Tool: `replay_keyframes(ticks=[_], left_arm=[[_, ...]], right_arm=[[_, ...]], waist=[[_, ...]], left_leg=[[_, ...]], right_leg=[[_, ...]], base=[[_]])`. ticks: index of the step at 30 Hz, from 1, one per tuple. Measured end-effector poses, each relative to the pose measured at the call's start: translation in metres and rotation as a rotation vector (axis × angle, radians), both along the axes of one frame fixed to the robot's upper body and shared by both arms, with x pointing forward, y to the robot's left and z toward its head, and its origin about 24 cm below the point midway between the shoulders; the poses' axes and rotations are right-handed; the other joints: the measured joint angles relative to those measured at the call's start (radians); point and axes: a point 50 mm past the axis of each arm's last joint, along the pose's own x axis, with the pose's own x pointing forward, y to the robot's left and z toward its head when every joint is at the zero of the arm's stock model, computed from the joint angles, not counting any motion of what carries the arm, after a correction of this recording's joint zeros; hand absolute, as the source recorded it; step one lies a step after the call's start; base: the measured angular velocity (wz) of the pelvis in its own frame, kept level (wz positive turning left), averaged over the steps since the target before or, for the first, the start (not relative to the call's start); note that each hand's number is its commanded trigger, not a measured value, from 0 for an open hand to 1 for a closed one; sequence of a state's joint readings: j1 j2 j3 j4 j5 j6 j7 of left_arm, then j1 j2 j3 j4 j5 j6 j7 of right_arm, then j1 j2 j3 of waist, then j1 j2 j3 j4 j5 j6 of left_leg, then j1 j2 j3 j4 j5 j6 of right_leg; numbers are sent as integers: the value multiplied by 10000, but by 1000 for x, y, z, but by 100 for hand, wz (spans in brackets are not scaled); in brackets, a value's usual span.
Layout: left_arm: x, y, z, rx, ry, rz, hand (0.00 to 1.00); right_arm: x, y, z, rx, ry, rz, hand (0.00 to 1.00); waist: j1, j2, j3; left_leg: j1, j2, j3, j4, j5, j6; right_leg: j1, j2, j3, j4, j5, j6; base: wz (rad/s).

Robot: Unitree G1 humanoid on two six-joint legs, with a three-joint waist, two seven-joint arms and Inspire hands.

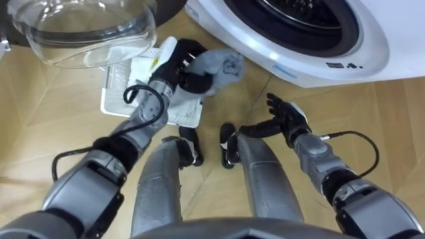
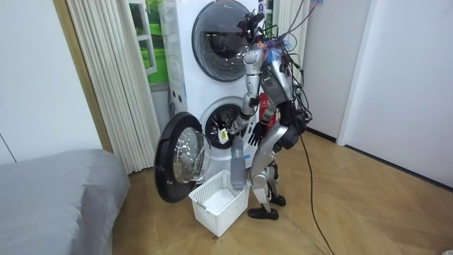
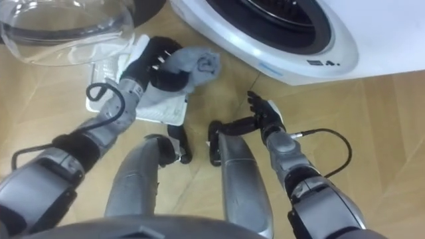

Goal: Put towel into washing machine

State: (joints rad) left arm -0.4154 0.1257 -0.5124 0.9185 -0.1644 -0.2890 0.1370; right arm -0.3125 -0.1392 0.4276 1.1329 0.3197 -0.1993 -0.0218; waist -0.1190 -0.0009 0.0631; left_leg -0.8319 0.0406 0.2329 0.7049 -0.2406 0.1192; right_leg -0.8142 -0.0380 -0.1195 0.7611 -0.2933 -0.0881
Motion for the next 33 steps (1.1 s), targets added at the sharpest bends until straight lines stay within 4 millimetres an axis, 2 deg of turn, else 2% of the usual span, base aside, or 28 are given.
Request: replay_keyframes(ticks=[2,3,5,6,7,10,18,23,24,25,27,33], left_arm=[[-4,-4,-1,-1223,438,-51,100],[-6,-7,-1,-1918,612,-112,100],[-11,-11,-2,-2813,860,-255,100],[-14,-12,-3,-3350,1051,-371,100],[-17,-15,-4,-3899,1286,-518,100],[-19,-21,-6,-5111,1838,-731,100],[-21,-27,-5,-7360,2466,-1152,100],[-17,-35,8,-8402,2321,-1377,100],[-16,-39,13,-8656,2172,-1541,100],[-15,-42,18,-8899,2052,-1695,100],[-13,-45,22,-9308,1930,-1822,100],[-14,-48,23,-9792,1972,-1798,100]], right_arm=[[-1,-1,0,-32,-16,-38,0],[-1,-1,0,2,-53,-102,0],[-1,3,0,91,-95,-113,0],[-1,6,0,192,-96,-97,0],[-3,7,-2,245,-40,-83,0],[-8,9,-5,286,80,-110,0],[-10,13,-6,130,191,286,0],[-10,18,-7,-89,237,615,0],[-10,19,-7,-113,246,629,10],[-10,19,-7,-94,231,550,52],[-10,19,-7,-72,204,415,100],[-10,15,-7,-198,246,64,100]], waist=[[68,-4,-21],[137,-15,-62],[180,-41,-160],[167,-61,-252],[151,-61,-288],[150,-64,-286],[161,-75,-270],[185,-77,-263],[186,-76,-262],[184,-74,-262],[195,-73,-261],[412,-68,-257]], left_leg=[[64,5,-38,-23,7,-8],[61,8,-65,-24,26,-8],[57,6,-96,-31,48,-12],[68,0,-108,-73,76,-14],[102,-8,-167,-141,129,-17],[202,11,-339,-209,161,-46],[207,19,-325,-351,193,-41],[128,5,-343,-398,192,-43],[111,5,-359,-404,192,-43],[102,4,-394,-411,192,-44],[79,6,-443,-419,191,-49],[52,8,-447,-444,170,-81]], right_leg=[[90,-2,-54,-25,0,-1],[110,-3,-94,-38,7,-9],[123,-4,-130,-58,28,-20],[141,-5,-145,-100,48,-26],[220,-4,-212,-214,94,-29],[468,44,-375,-461,170,-52],[504,72,-372,-642,228,-34],[432,73,-390,-694,225,-32],[432,78,-408,-724,225,-32],[455,88,-438,-770,226,-33],[482,104,-485,-834,229,-33],[476,114,-490,-881,221,-29]], base=[[5],[7],[5],[5],[8],[9],[0],[0],[3],[4],[5],[0]])
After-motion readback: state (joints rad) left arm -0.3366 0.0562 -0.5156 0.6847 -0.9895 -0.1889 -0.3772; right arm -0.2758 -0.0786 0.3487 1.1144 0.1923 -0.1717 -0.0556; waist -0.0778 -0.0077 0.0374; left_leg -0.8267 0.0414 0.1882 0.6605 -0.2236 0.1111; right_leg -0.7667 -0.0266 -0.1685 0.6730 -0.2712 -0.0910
